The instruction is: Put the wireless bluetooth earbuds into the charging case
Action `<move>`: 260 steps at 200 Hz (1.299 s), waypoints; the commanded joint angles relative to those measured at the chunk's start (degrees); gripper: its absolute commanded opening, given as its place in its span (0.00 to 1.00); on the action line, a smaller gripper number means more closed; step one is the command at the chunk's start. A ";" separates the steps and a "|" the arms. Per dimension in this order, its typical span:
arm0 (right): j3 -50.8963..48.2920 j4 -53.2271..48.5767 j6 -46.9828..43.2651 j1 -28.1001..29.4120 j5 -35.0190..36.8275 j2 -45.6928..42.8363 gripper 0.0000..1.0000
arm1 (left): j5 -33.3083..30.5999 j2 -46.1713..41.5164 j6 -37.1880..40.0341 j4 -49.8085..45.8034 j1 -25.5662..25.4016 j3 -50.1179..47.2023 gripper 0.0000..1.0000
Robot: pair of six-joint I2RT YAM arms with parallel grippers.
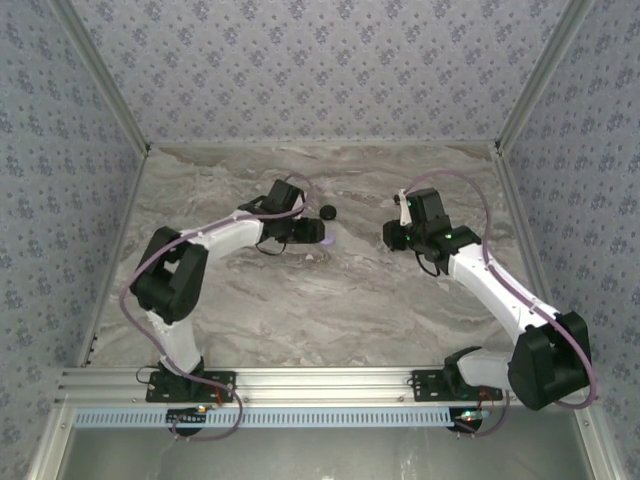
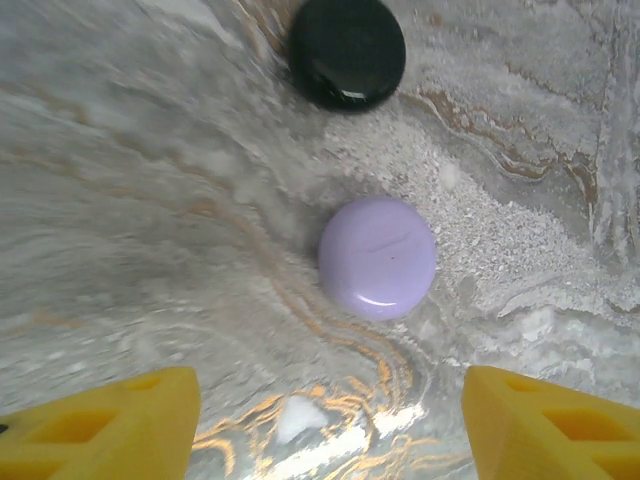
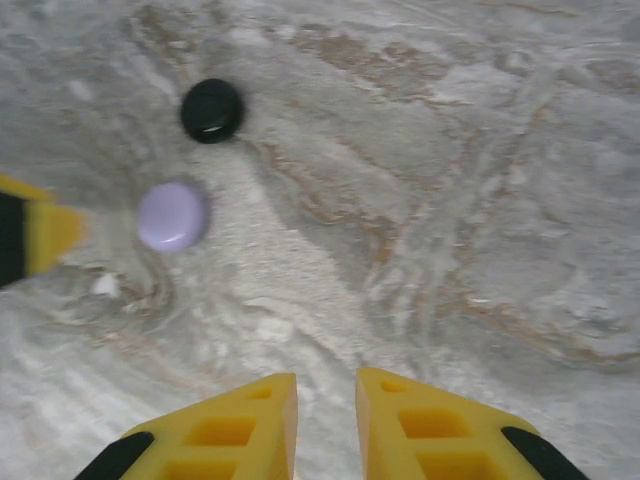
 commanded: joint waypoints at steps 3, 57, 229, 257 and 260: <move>-0.53 -0.71 -2.25 -1.03 8.12 1.05 0.29 | -9.52 -5.55 5.23 -6.66 0.52 -1.36 0.70; -4.83 8.63 -5.88 -5.36 18.16 1.09 0.36 | -21.69 -14.73 11.58 -6.76 2.53 -5.81 0.72; -22.15 44.71 -15.38 -19.39 5.10 6.28 0.49 | -24.76 -31.09 23.74 32.16 26.68 -37.65 0.94; -23.31 48.55 -15.13 -20.56 0.76 7.43 0.50 | -20.53 -29.33 24.08 45.40 30.06 -44.74 0.94; -23.43 48.65 -15.27 -20.57 0.66 7.45 0.50 | -20.16 -29.11 24.22 46.69 30.19 -45.51 0.94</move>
